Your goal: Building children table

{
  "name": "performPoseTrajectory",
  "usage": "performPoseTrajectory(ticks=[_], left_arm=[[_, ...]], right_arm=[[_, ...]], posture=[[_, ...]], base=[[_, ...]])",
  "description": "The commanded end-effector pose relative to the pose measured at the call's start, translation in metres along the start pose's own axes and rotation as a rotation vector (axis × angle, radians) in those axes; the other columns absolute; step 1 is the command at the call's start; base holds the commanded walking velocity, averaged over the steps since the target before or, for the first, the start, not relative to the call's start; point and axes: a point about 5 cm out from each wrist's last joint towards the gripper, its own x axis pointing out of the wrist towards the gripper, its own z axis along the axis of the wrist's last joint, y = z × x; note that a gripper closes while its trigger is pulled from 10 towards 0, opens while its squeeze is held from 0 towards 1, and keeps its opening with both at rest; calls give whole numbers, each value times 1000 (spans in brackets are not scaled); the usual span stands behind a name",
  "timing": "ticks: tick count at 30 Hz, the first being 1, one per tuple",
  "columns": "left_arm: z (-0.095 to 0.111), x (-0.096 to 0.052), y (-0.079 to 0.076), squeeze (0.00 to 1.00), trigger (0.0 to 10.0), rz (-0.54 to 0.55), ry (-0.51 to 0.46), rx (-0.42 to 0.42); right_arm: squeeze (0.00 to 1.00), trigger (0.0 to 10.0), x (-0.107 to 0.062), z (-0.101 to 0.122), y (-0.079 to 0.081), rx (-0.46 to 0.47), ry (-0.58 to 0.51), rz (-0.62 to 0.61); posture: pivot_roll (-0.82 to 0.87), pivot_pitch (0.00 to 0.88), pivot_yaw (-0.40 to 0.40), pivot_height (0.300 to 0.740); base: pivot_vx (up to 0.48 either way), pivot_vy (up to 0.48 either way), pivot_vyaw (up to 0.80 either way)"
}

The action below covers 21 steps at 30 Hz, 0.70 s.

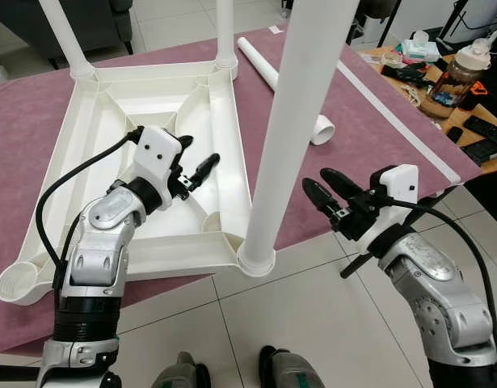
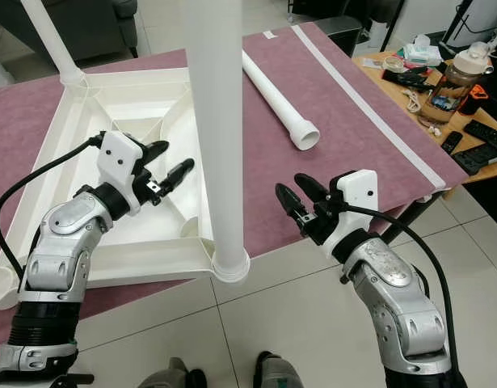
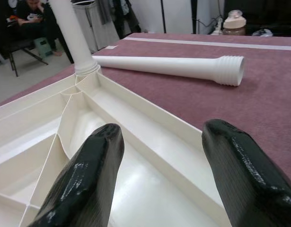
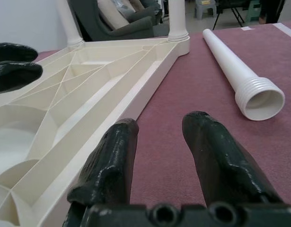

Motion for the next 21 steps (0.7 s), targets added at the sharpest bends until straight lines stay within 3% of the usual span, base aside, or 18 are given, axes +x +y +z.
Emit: performPoseTrajectory(ticks=[1, 11, 17, 21], left_arm=[[-11, -2, -2, 0, 10000, 71, 39, -16], [-17, 4, -11, 0, 10000, 139, 44, -104], [-16, 7, -8, 0, 10000, 171, 37, -89], [-16, 8, -8, 0, 10000, 194, 33, -81]], right_arm=[[0, 10000, 1, -2, -2, -1, -6, -26], [0, 10000, 7, -4, -3, -1, -27, -58], [0, 10000, 8, -5, -2, 3, -34, -66], [0, 10000, 9, -6, -2, 5, -39, -72]], posture=[[-92, 120, 73, 740], [-93, 102, 83, 740], [-92, 97, 91, 740], [-92, 95, 93, 740]], base=[[0, 0, 0], [0, 0, 0], [0, 0, 0], [0, -300, 0]])
